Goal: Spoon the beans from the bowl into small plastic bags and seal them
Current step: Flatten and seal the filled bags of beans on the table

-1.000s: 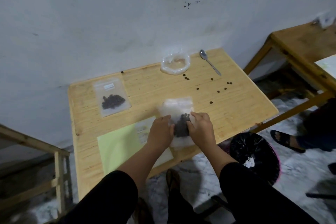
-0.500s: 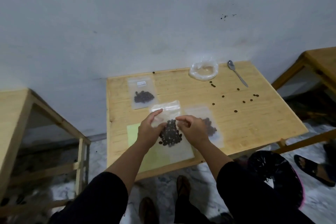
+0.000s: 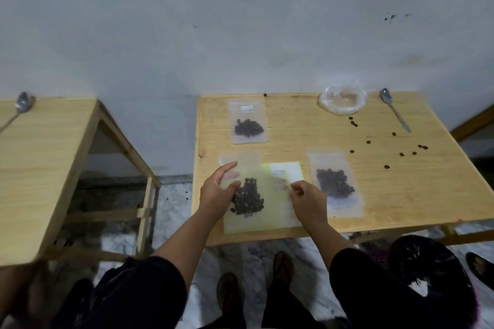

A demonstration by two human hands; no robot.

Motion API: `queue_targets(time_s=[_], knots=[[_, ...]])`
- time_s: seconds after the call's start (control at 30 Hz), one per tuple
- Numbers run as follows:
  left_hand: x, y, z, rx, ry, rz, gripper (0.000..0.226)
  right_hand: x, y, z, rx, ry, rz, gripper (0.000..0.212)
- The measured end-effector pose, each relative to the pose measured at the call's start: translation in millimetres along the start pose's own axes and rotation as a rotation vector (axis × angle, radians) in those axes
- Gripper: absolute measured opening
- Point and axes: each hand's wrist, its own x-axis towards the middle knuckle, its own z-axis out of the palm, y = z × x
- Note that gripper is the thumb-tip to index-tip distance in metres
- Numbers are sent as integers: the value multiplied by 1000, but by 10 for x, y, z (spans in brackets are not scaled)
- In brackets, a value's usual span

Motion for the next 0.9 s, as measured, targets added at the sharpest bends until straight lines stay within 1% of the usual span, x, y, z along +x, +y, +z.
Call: queue_targets(time_s=[0.13,0.3,0.47,0.57,0.67,0.77,0.9], knots=[[-28,-9,-13,2,7,-9,45,33,-27,27,35,20,18,18],[-33,-31,-31,6,11,-24,45,48,-71,71,89,30,27,3],[-36,-60,-42,1,12,-1,45,48,-63,88,109,18,18,2],[-16,-39,-44,-32,20,-10,45,42,-110,35,117,17,-24,7],[8,33,-52,-64,28,-2,45,72,-282,-72,196,66,-55,7],[50,159,-47,-80,37,22,45,124,-581,-198,353,24,-29,10],[113,397,-76,-83,24,113,44,176,-970,-346,389,0,-126,8]])
